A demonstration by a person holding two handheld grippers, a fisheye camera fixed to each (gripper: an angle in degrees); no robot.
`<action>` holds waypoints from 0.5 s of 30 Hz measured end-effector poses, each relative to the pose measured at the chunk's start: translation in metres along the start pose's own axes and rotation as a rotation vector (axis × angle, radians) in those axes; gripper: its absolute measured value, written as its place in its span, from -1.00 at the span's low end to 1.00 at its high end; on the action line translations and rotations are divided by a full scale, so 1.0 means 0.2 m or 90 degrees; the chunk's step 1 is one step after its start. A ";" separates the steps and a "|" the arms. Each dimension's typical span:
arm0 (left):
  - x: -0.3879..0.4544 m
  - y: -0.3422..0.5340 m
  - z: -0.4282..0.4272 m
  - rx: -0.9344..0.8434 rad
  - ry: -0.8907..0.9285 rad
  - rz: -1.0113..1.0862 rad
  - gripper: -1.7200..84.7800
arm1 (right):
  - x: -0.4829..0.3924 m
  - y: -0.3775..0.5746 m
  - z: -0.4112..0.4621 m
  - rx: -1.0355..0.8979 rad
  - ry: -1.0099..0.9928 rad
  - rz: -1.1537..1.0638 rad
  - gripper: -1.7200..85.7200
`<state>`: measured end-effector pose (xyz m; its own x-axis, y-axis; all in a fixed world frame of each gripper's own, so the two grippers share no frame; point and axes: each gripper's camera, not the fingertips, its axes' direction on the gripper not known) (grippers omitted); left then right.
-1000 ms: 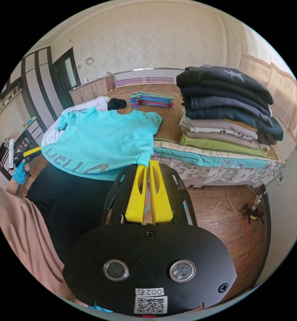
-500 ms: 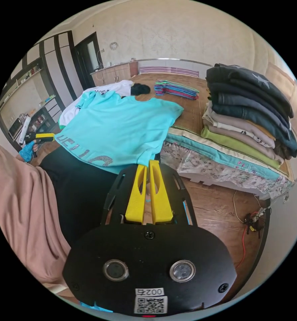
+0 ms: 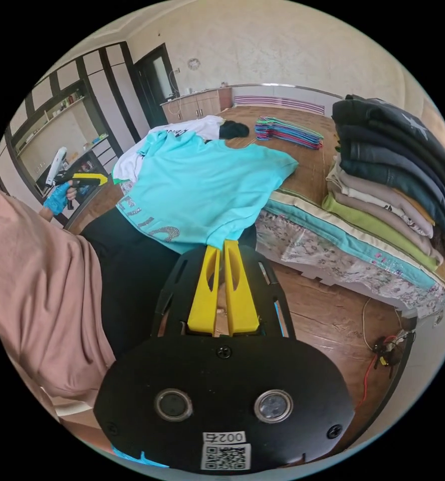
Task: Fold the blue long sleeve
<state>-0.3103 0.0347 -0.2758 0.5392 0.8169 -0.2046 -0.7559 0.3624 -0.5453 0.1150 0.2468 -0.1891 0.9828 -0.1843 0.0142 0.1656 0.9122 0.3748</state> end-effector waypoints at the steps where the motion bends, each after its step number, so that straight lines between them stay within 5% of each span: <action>1: 0.06 -0.10 0.03 0.017 0.026 0.026 -0.94 | -0.01 -0.02 0.00 0.018 -0.011 -0.001 -0.98; 10: 0.58 -0.87 0.34 0.099 0.208 0.188 -0.82 | -0.25 -0.24 0.08 0.074 -0.066 -0.137 -0.98; 15: 0.82 -1.21 0.61 0.049 0.283 0.214 -0.75 | -0.30 -0.29 0.22 0.078 -0.098 -0.142 -0.98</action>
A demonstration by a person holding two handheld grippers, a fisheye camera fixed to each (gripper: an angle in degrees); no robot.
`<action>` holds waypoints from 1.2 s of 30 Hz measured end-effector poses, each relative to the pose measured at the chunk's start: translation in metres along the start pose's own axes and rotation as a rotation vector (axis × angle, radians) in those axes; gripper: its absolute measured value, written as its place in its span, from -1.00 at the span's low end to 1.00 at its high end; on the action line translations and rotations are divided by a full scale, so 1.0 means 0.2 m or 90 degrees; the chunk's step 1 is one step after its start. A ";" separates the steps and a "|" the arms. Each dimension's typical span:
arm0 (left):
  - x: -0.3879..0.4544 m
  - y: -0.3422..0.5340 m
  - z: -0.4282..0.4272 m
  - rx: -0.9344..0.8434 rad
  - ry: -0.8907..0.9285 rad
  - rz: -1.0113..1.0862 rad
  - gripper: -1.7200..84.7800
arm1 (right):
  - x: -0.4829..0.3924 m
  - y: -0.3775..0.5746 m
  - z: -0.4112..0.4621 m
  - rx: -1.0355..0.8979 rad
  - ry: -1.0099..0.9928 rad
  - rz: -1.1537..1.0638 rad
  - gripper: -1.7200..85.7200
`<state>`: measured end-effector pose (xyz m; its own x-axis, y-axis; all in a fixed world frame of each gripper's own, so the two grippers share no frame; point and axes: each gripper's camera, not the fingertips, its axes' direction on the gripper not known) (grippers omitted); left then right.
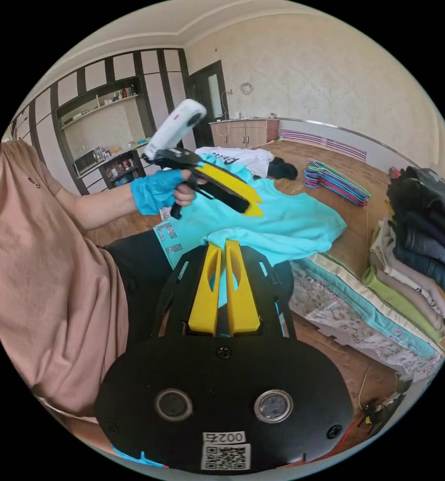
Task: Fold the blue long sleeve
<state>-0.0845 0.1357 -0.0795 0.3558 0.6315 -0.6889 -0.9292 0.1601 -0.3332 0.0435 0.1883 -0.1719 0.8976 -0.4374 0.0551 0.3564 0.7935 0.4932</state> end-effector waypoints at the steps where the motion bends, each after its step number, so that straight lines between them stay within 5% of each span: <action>1: -0.01 -0.07 0.08 -0.014 0.014 -0.003 -0.74 | 0.00 0.00 0.03 -0.002 -0.008 -0.003 -0.98; 8: -0.04 -0.26 0.50 -0.122 -0.078 0.005 -0.82 | 0.00 -0.04 0.20 -0.023 -0.058 -0.029 -0.96; 15: -0.22 -0.21 0.40 -0.024 -0.080 -0.105 -0.98 | 0.18 0.00 0.21 -0.097 -0.076 -0.040 -0.80; 28: -0.41 -0.17 0.28 0.039 -0.079 -0.210 -0.98 | 0.85 -0.03 0.43 0.005 0.087 0.167 -0.65; 36: -0.37 -0.26 0.28 0.033 -0.063 -0.175 -0.98 | 1.08 -0.16 0.74 -0.042 0.074 0.197 -0.85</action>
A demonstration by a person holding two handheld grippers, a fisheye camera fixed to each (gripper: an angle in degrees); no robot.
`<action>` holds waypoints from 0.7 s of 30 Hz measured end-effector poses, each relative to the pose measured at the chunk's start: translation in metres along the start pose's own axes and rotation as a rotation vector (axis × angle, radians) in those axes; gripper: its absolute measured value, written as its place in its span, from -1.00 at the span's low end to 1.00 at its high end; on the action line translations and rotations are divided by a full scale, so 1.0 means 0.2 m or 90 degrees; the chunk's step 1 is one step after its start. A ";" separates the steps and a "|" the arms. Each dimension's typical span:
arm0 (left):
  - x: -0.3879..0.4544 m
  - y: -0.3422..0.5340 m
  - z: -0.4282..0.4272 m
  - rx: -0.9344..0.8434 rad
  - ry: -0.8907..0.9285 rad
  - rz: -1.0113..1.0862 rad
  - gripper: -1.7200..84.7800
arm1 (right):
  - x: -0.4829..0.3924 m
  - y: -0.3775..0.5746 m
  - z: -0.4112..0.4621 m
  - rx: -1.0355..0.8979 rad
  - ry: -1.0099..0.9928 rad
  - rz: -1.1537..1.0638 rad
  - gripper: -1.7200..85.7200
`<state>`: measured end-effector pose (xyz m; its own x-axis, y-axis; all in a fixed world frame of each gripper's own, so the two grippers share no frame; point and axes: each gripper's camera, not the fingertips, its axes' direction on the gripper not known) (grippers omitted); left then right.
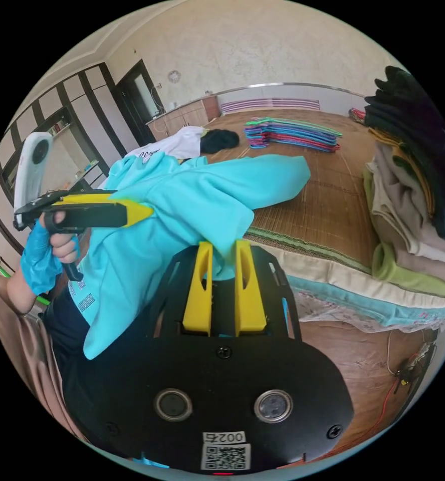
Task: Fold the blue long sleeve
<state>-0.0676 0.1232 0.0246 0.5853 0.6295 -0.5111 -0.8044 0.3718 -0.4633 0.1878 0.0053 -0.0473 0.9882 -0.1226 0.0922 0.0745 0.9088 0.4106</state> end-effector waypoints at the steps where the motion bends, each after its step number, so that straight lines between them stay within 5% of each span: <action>1: 0.01 -0.01 0.00 -0.003 0.001 0.007 -0.98 | 0.02 -0.02 -0.02 0.012 0.009 0.001 -0.90; 15: 0.24 -0.19 0.03 -0.028 0.080 0.134 -0.83 | 0.23 -0.12 -0.54 0.144 0.256 -0.040 -0.97; 21: 0.27 -0.12 0.16 -0.094 -0.024 0.128 -0.67 | 0.35 -0.20 -0.54 0.107 0.281 -0.063 -0.96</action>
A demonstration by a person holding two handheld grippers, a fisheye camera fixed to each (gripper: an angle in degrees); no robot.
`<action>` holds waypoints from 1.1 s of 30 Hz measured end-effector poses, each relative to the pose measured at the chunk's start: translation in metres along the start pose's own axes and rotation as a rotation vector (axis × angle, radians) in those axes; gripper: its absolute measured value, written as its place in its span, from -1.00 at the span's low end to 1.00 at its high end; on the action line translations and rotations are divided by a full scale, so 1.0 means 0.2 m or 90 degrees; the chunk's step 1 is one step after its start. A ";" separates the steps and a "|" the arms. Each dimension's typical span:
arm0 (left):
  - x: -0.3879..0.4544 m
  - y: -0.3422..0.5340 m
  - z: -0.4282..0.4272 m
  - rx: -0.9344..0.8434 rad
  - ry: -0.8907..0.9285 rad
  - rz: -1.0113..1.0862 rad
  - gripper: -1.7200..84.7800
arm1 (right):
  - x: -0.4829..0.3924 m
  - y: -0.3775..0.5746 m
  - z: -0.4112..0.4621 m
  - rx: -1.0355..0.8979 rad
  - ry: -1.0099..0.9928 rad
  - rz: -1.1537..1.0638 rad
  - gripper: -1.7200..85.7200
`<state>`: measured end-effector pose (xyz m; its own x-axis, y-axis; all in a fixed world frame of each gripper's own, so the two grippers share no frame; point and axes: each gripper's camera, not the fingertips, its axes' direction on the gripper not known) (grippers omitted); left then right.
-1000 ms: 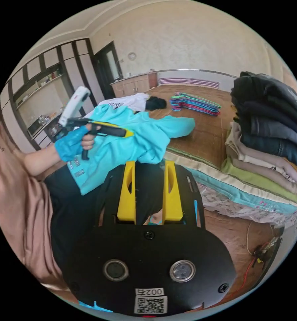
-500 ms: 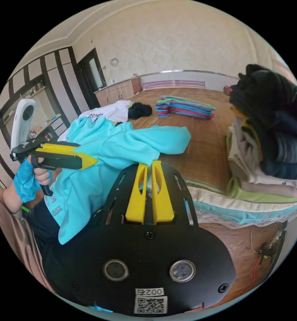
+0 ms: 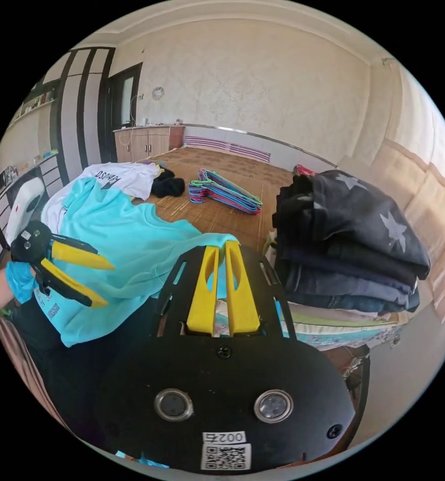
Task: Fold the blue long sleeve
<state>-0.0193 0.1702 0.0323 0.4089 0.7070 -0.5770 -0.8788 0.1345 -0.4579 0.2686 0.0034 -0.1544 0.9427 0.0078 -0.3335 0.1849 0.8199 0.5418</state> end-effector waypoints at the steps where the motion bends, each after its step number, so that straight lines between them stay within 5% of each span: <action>1: 0.00 0.02 0.02 -0.005 -0.025 -0.008 -0.67 | 0.03 0.00 0.05 -0.011 -0.010 0.011 -0.95; 10: -0.03 0.04 0.19 -0.062 -0.044 -0.015 -0.90 | 0.26 0.22 0.27 -0.055 -0.098 0.114 -0.73; 22: -0.02 0.02 0.27 -0.112 -0.019 -0.017 -0.80 | 0.43 0.82 0.41 -0.076 -0.216 0.370 -0.55; 29: 0.05 0.03 0.22 -0.119 -0.059 0.006 -0.97 | 0.46 0.94 0.58 -0.137 -0.240 0.458 -0.56; 33: 0.10 0.05 0.04 -0.085 -0.079 0.011 -0.99 | 0.50 0.94 0.56 -0.120 -0.299 0.466 -0.77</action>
<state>-0.0222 0.1914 0.0209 0.3526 0.7902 -0.5013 -0.8420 0.0341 -0.5384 0.4286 0.0943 -0.0003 0.8311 0.3644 0.4201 -0.5178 0.7828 0.3451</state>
